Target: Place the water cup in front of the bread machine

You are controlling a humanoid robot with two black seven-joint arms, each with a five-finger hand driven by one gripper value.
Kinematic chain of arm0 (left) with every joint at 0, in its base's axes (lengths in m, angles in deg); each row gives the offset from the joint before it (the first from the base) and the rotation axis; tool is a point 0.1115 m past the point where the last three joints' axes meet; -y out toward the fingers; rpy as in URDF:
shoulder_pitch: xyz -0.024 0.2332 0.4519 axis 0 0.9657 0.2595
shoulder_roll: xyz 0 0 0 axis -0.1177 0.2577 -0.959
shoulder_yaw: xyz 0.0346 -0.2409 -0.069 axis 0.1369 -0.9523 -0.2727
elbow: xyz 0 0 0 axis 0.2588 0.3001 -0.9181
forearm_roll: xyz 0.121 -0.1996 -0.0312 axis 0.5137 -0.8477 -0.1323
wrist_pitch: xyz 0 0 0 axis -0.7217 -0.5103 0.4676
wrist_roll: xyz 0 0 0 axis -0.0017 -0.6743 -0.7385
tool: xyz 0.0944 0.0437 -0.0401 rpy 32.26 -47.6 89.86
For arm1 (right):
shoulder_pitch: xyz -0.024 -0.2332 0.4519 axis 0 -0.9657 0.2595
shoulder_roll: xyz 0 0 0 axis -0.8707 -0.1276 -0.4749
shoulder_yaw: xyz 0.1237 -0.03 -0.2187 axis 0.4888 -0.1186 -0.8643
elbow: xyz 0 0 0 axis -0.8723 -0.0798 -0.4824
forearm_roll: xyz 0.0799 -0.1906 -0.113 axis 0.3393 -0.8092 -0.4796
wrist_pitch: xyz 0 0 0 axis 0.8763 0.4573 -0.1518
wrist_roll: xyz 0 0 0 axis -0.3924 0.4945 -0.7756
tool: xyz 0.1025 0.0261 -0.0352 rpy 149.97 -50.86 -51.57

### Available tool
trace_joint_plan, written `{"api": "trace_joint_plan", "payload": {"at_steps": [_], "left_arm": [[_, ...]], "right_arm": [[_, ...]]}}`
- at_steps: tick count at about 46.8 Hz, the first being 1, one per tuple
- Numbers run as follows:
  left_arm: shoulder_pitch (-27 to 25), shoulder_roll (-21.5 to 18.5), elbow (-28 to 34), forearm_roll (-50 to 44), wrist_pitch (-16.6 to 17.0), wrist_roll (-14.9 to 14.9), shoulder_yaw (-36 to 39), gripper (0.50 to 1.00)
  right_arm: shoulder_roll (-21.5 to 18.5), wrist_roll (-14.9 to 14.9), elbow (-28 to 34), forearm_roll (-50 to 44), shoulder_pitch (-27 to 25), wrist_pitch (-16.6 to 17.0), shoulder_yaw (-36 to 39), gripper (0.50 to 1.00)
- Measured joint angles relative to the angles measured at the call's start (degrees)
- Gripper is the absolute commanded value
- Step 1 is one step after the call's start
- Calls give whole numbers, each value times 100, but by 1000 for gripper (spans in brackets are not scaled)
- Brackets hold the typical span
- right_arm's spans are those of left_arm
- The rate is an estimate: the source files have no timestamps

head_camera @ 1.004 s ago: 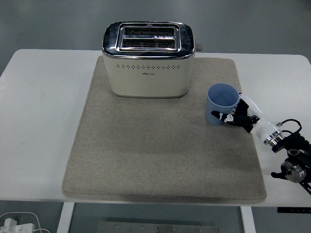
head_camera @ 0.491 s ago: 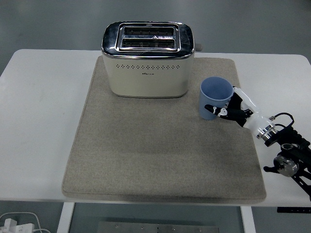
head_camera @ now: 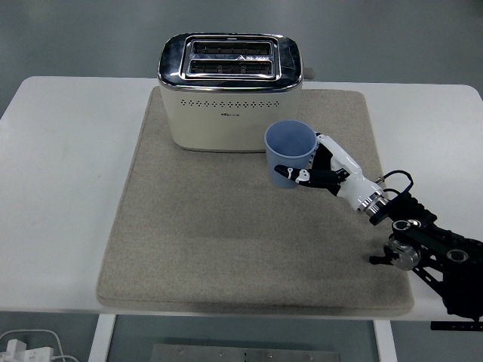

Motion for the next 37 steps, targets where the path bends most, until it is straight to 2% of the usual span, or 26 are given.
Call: {"api": "trace_joint_plan", "payload": {"at_steps": [27,37], "left_arm": [[0,0,66,2,0,-1,0,1000],[0,0,67,2,0,1,0,1000]], "right_arm": [[-864,66,31,3,264,-546,-326,562],[-998,247,70,5,303,-649,-377,564]]}}
